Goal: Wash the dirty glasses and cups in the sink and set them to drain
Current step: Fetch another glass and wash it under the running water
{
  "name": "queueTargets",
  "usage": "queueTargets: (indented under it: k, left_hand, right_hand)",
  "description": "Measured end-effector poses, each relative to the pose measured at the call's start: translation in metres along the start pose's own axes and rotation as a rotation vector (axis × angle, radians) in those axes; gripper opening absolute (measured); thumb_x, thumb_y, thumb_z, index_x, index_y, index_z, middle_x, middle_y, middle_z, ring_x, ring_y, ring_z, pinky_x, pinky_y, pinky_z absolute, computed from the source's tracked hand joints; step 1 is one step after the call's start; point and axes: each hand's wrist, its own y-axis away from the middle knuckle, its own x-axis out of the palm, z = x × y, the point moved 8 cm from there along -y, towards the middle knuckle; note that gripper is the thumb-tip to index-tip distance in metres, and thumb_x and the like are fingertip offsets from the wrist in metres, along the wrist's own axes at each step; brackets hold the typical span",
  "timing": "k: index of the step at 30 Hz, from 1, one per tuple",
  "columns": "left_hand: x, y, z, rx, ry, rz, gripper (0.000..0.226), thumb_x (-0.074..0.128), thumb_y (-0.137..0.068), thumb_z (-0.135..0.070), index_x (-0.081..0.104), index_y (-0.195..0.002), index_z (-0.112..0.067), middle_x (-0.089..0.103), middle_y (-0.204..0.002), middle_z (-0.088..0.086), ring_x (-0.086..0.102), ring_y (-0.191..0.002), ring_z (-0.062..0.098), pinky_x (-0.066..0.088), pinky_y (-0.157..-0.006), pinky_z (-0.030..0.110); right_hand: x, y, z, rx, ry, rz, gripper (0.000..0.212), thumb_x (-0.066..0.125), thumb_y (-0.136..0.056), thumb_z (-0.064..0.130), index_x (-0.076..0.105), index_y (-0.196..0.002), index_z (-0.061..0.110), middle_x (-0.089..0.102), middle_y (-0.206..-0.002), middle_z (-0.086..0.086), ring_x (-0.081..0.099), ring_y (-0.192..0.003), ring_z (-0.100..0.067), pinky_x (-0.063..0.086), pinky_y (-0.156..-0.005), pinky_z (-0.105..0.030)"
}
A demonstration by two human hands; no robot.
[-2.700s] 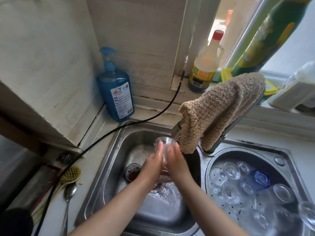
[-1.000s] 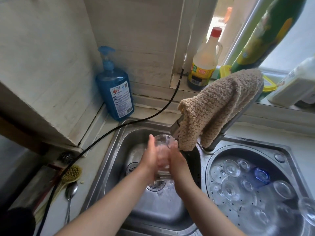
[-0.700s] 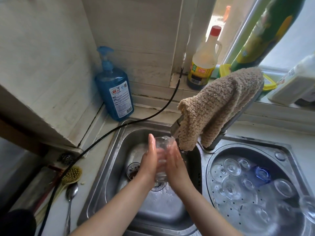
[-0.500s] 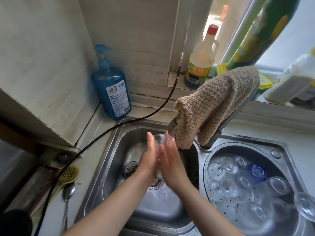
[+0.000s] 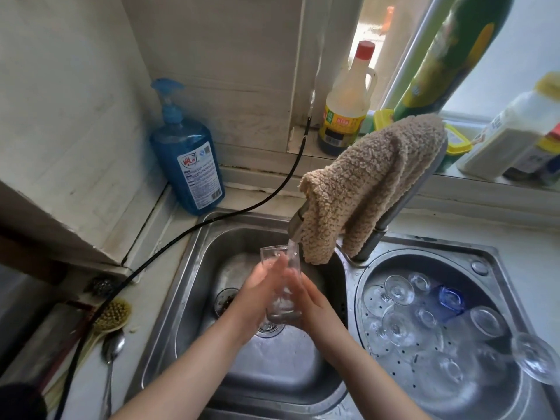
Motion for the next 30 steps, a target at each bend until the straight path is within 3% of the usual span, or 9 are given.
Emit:
queueTargets:
  k: [3,5,7,11,14,18,22,26,30]
  left_hand:
    - [-0.005,-0.002,-0.003,0.063,-0.029,0.017,0.094,0.079,-0.046,-0.072,0.059,-0.114,-0.01,0.07,-0.105,0.007,0.067,-0.1,0.021,0.053,-0.083,0.032]
    - [-0.011,-0.006,-0.005,0.067,0.021,-0.005,0.092,0.082,-0.049,-0.066,0.061,-0.115,-0.006,0.07,-0.103,0.009,0.066,-0.099,0.024,0.051,-0.09,0.038]
    - [-0.01,-0.006,-0.008,0.043,0.078,0.01,0.079,0.077,-0.062,-0.062,0.061,-0.118,-0.009,0.07,-0.108,0.011,0.066,-0.101,0.027,0.05,-0.092,0.041]
    - [-0.015,-0.012,-0.007,-0.04,0.243,-0.086,0.072,0.068,-0.07,-0.061,0.057,-0.128,-0.019,0.066,-0.123,0.001,0.063,-0.113,0.017,0.05,-0.09,0.035]
    - [-0.007,-0.016,-0.002,-0.091,0.315,-0.141,0.078,0.078,-0.062,-0.059,0.057,-0.125,-0.018,0.069,-0.115,0.008,0.067,-0.106,0.026,0.052,-0.093,0.045]
    - [0.012,-0.014,-0.002,-0.292,0.618,-0.168,0.037,0.07,-0.08,-0.039,0.063,-0.099,-0.008,0.072,-0.079,0.011,0.071,-0.066,0.025,0.054,-0.075,0.042]
    - [0.025,-0.016,0.005,-0.43,0.723,-0.192,0.038,0.055,-0.091,-0.045,0.063,-0.086,-0.007,0.068,-0.067,0.011,0.066,-0.06,0.022,0.056,-0.07,0.031]
    - [0.035,-0.013,0.018,-0.486,0.765,-0.161,0.039,0.047,-0.095,-0.044,0.062,-0.091,-0.009,0.067,-0.076,0.013,0.067,-0.066,0.024,0.056,-0.066,0.031]
    - [0.038,-0.009,0.024,-0.422,0.716,-0.246,0.034,0.033,-0.101,-0.038,0.054,-0.086,-0.015,0.055,-0.082,0.005,0.052,-0.072,0.017,0.044,-0.066,0.031]
  right_hand:
    - [-0.001,0.002,-0.002,-0.024,0.062,0.004,0.057,0.045,-0.082,0.073,0.051,-0.129,0.041,0.06,-0.127,0.006,0.057,-0.119,-0.019,0.045,-0.1,-0.052]
    - [-0.001,0.0,-0.005,-0.021,-0.058,0.004,0.047,0.052,-0.089,0.056,0.052,-0.131,0.035,0.062,-0.125,0.001,0.06,-0.115,-0.022,0.05,-0.093,-0.052]
    - [-0.004,-0.003,-0.013,0.041,-0.284,-0.024,0.043,0.059,-0.091,0.037,0.052,-0.132,0.025,0.065,-0.122,-0.004,0.064,-0.109,-0.024,0.054,-0.088,-0.047]
    - [0.008,-0.005,-0.021,0.143,-0.416,-0.035,0.046,0.063,-0.084,0.042,0.059,-0.12,0.014,0.068,-0.102,-0.012,0.067,-0.091,-0.026,0.055,-0.082,-0.04]
    - [0.003,-0.008,-0.003,0.052,-0.139,-0.141,0.054,0.064,-0.075,0.051,0.053,-0.111,0.012,0.064,-0.086,-0.002,0.063,-0.07,-0.007,0.052,-0.065,-0.024]
    - [-0.015,-0.006,0.023,-0.158,0.429,-0.253,0.045,0.063,-0.077,0.058,0.055,-0.104,0.023,0.057,-0.092,0.014,0.057,-0.079,0.007,0.042,-0.066,-0.01]
    - [-0.034,-0.006,0.035,-0.4,0.614,-0.426,0.058,0.063,-0.07,0.064,0.06,-0.11,0.022,0.05,-0.106,0.008,0.047,-0.099,0.0,0.038,-0.084,-0.01]
    - [-0.026,-0.024,0.021,-0.209,0.281,-0.211,0.042,0.074,-0.077,0.039,0.063,-0.112,0.018,0.066,-0.103,0.005,0.063,-0.093,0.001,0.05,-0.084,-0.018]
    - [-0.027,-0.034,0.01,-0.142,0.302,-0.462,0.039,0.065,-0.079,0.052,0.07,-0.094,0.017,0.072,-0.086,0.001,0.068,-0.084,-0.01,0.054,-0.08,-0.032]
